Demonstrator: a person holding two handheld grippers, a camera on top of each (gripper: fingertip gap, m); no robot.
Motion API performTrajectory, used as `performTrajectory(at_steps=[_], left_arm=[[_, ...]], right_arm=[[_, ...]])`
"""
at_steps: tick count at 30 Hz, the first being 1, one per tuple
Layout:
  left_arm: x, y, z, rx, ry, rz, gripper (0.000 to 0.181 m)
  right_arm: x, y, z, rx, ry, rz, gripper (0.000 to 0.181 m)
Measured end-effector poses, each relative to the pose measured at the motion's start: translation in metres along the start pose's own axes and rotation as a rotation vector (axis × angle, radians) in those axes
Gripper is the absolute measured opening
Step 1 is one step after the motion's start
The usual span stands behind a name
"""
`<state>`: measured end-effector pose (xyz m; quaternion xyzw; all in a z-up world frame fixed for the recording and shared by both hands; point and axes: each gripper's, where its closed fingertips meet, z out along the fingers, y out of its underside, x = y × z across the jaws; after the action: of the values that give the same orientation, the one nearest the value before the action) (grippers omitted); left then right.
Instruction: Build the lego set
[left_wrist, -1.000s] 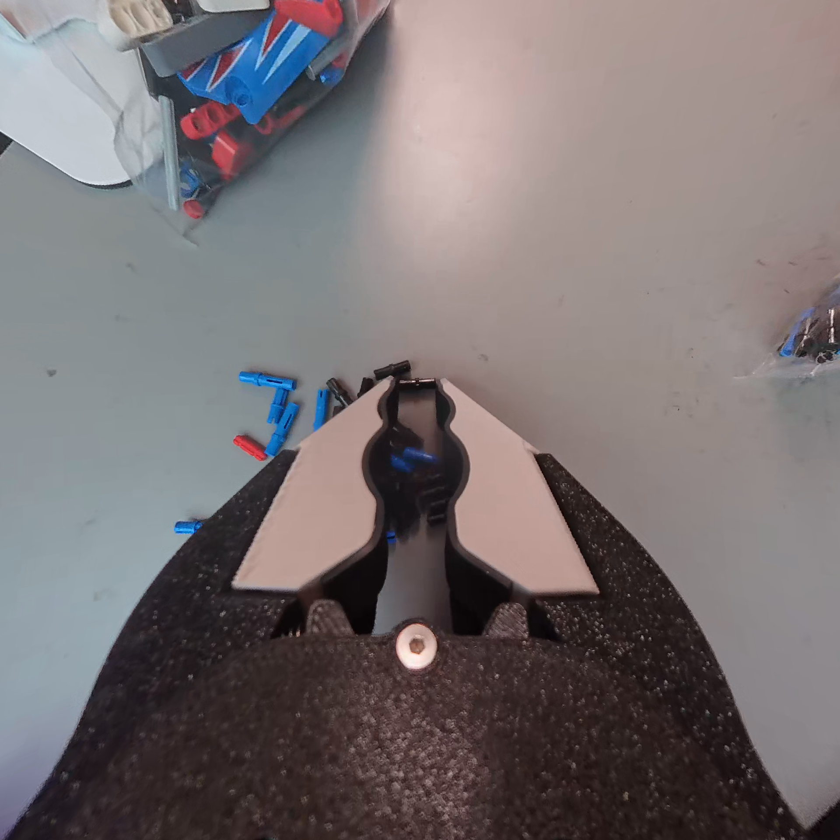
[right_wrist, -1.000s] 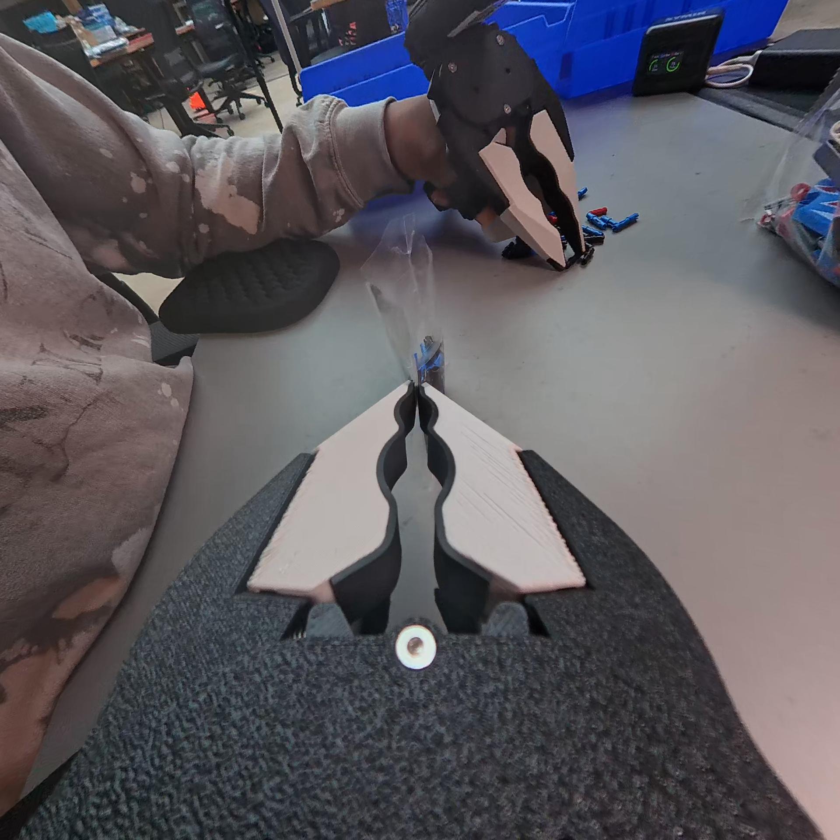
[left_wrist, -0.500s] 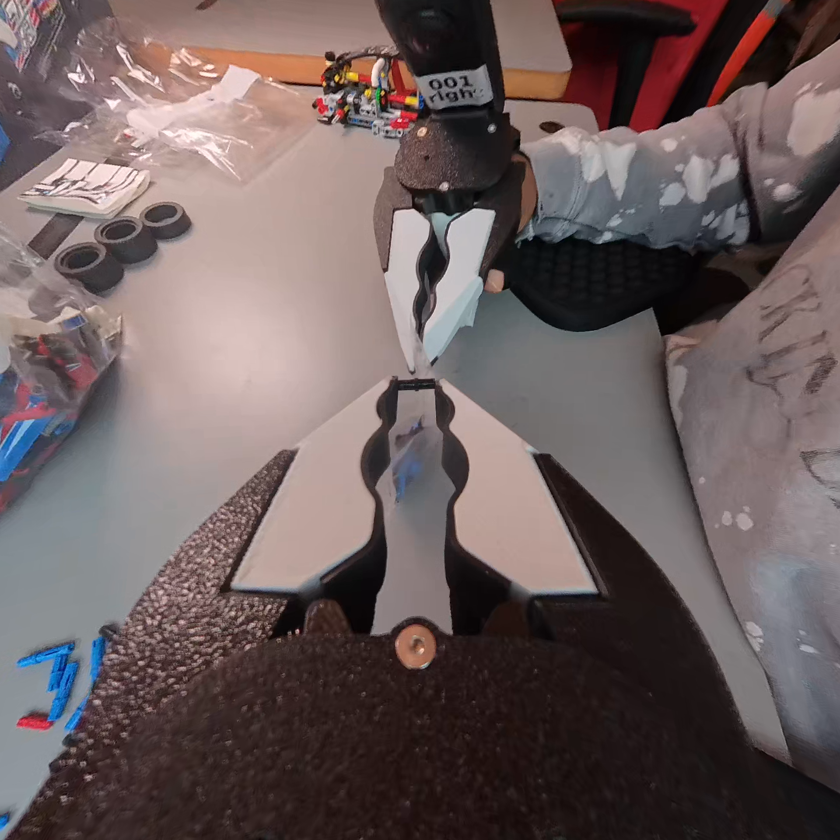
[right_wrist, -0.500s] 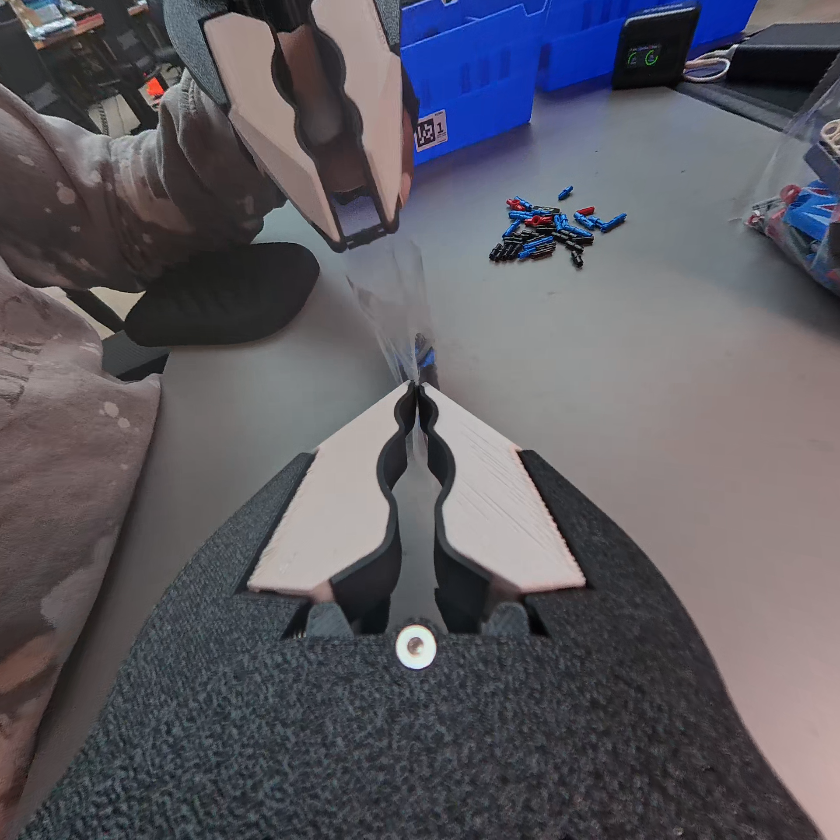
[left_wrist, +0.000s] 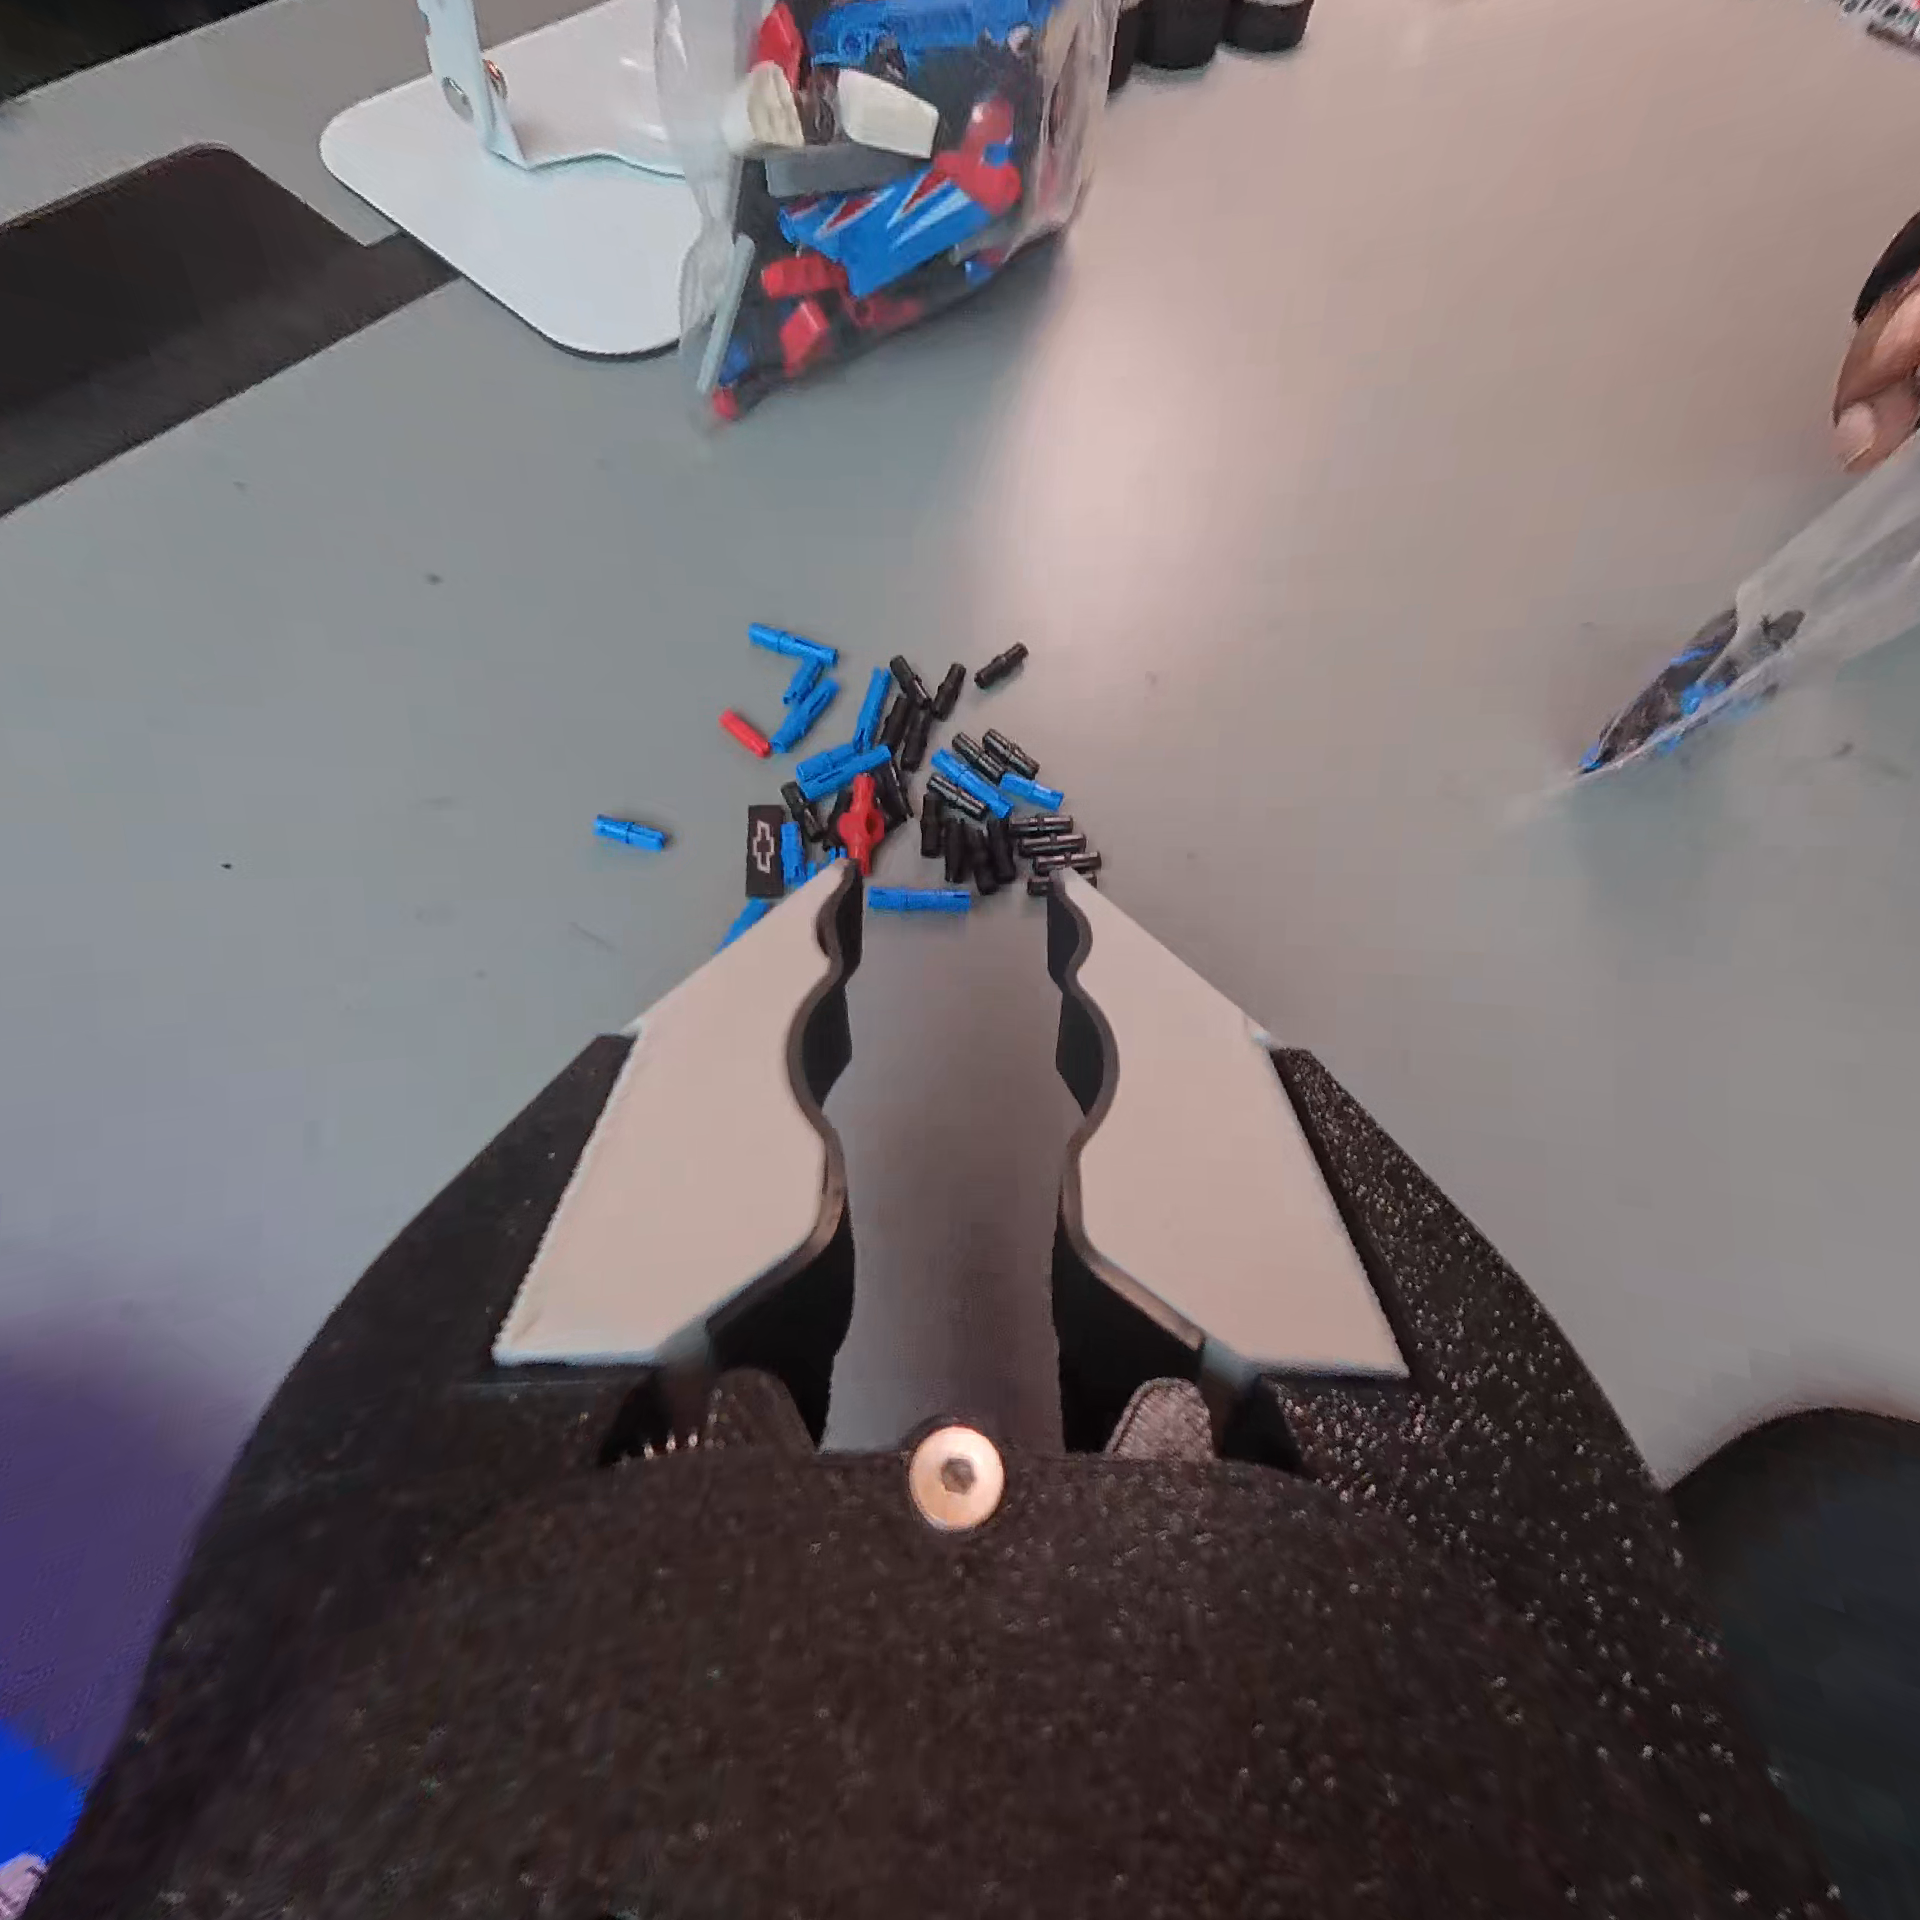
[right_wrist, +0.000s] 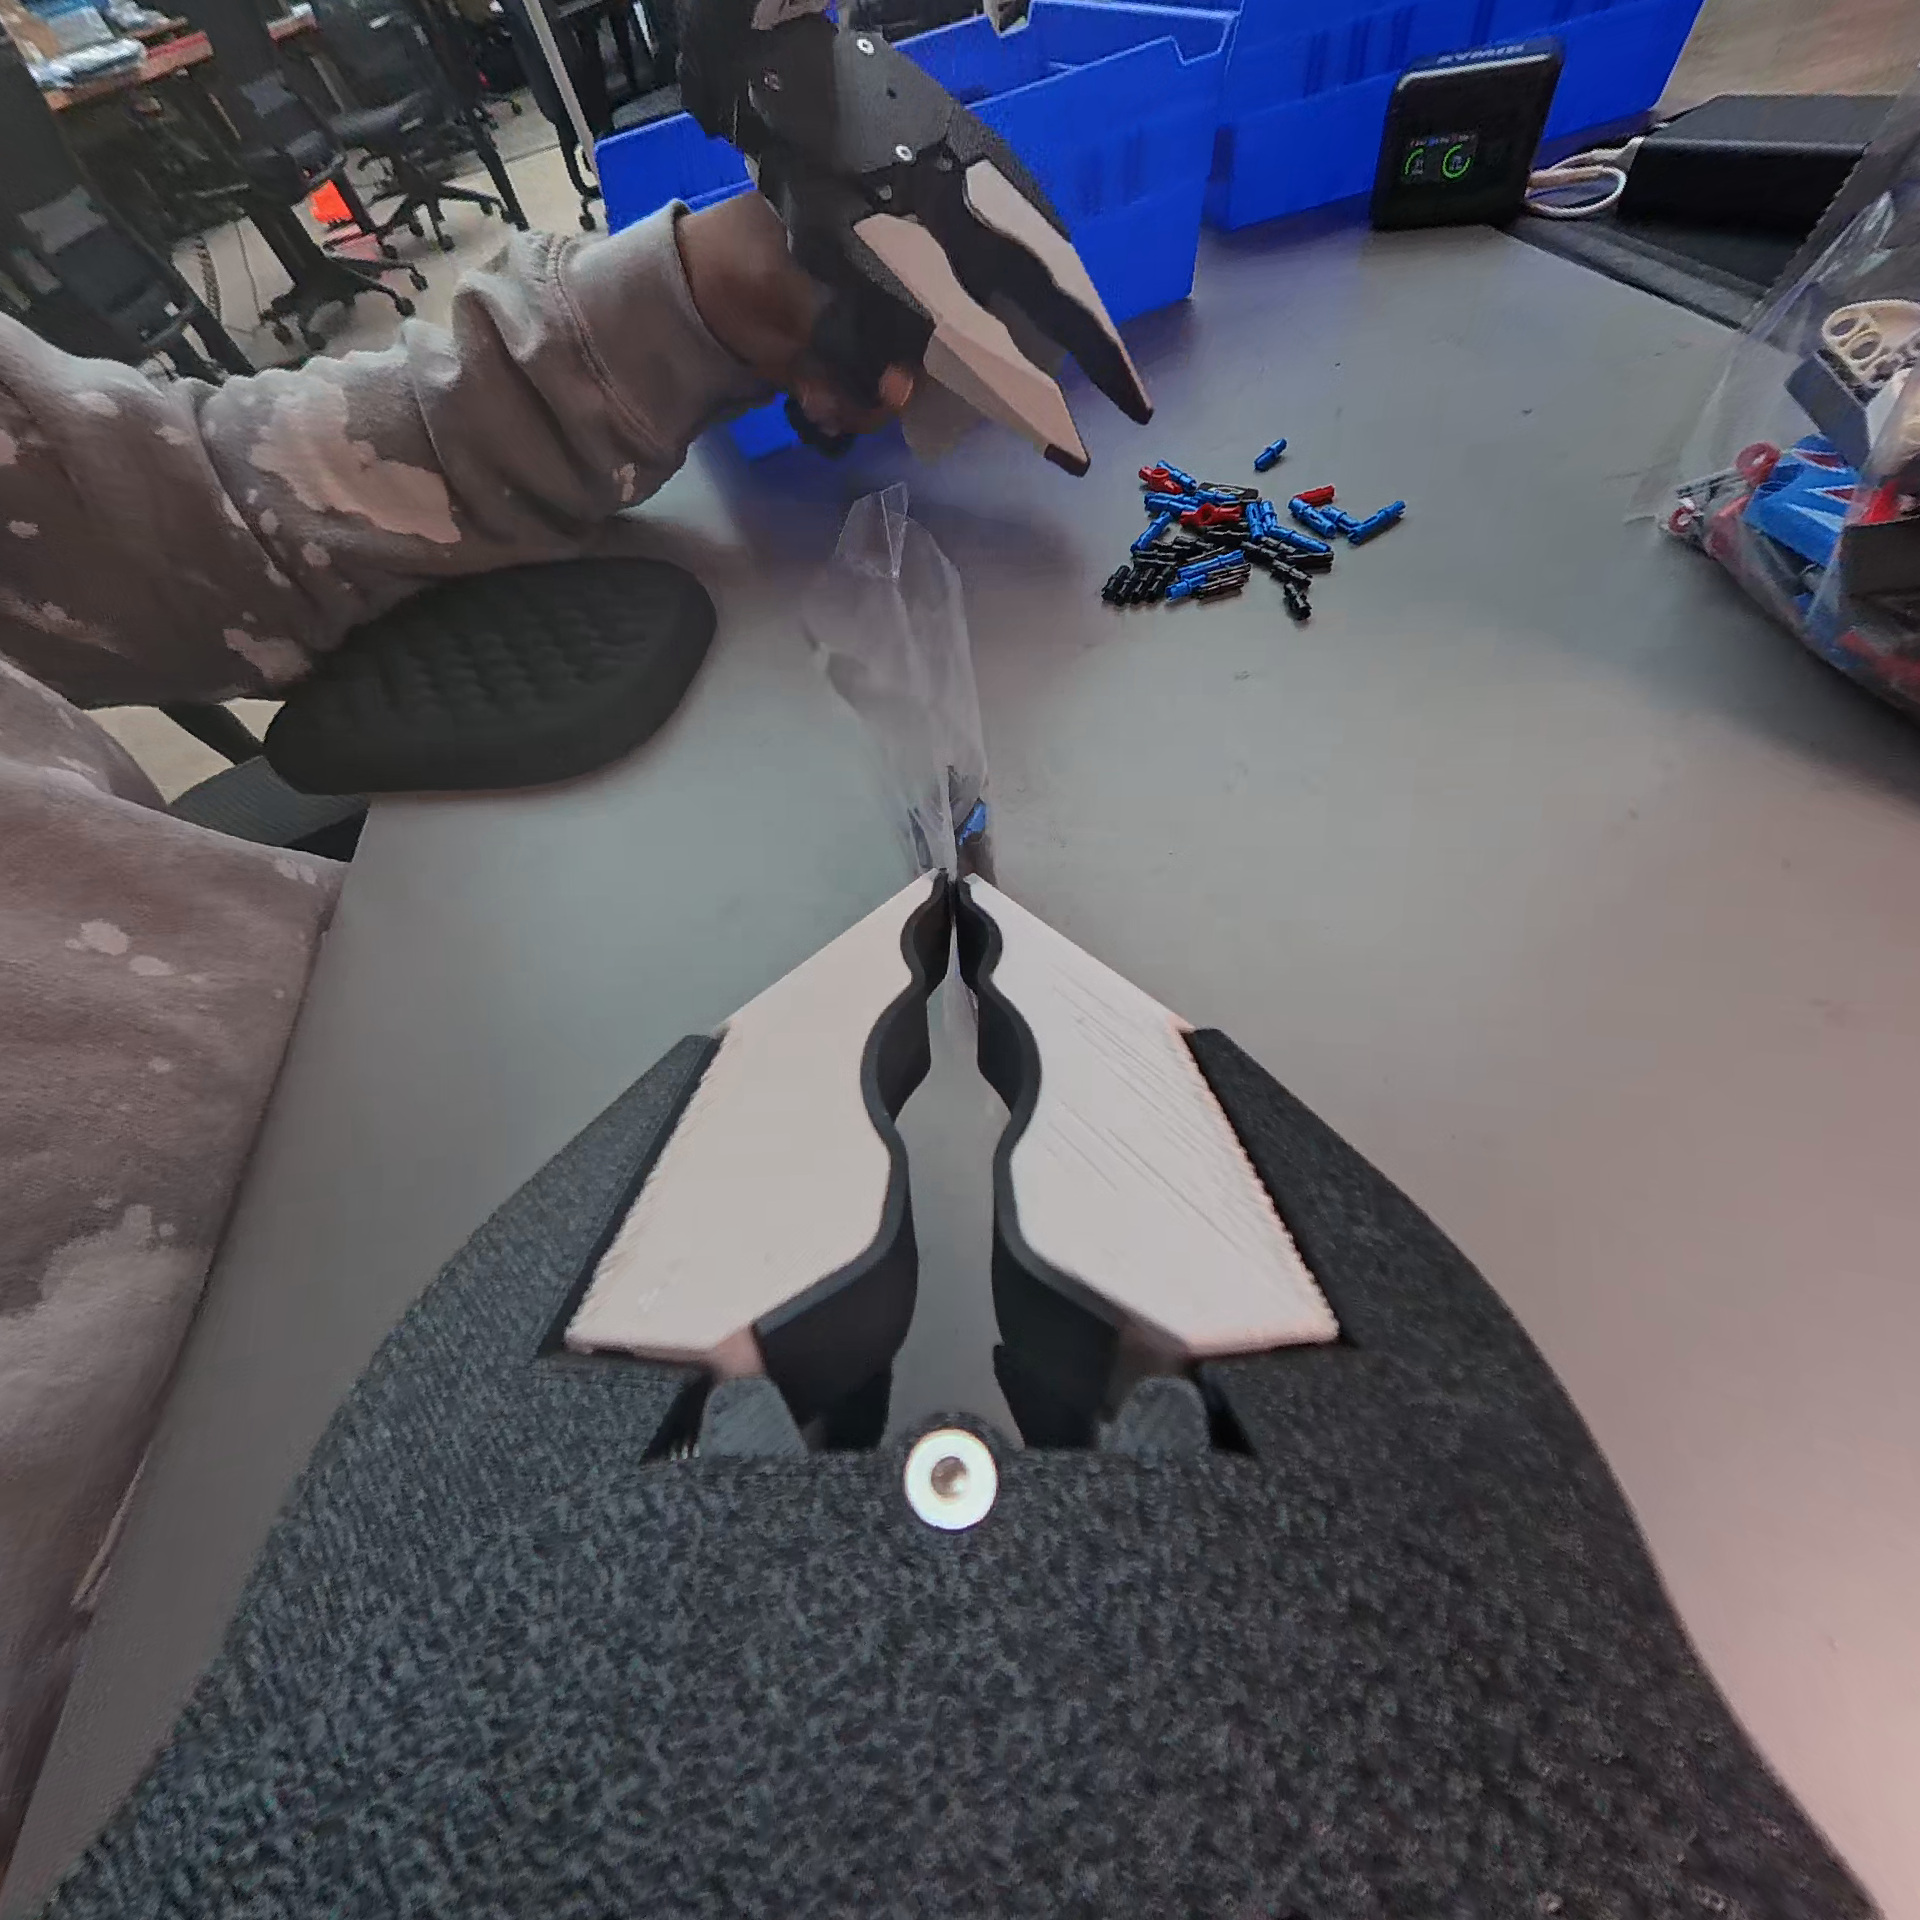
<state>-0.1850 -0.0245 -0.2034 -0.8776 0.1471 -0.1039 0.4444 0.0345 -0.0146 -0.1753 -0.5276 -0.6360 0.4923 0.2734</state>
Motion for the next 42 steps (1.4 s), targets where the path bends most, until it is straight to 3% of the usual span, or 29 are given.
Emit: performTrajectory(at_steps=[6, 12, 26, 36, 42], left_arm=[[-0.013, 0.022, 0.02, -0.134, -0.079, 0.095, 0.035], [-0.01, 0.023, 0.026, -0.142, -0.057, 0.1, 0.034], [-0.005, 0.022, 0.028, -0.139, -0.039, 0.134, 0.012], [-0.002, 0.016, 0.032, -0.13, -0.033, 0.005, 0.023], [-0.01, 0.018, 0.036, -0.156, -0.089, -0.037, 0.012]], right_arm=[[-0.002, 0.002, -0.001, -0.016, 0.0, -0.021, 0.0], [0.001, 0.003, -0.003, -0.01, 0.004, -0.01, 0.0], [-0.001, 0.004, -0.002, -0.01, -0.014, 0.0, 0.0], [-0.003, 0.006, -0.002, -0.024, -0.02, -0.01, 0.0], [-0.003, 0.007, -0.002, -0.029, -0.023, -0.008, 0.001]])
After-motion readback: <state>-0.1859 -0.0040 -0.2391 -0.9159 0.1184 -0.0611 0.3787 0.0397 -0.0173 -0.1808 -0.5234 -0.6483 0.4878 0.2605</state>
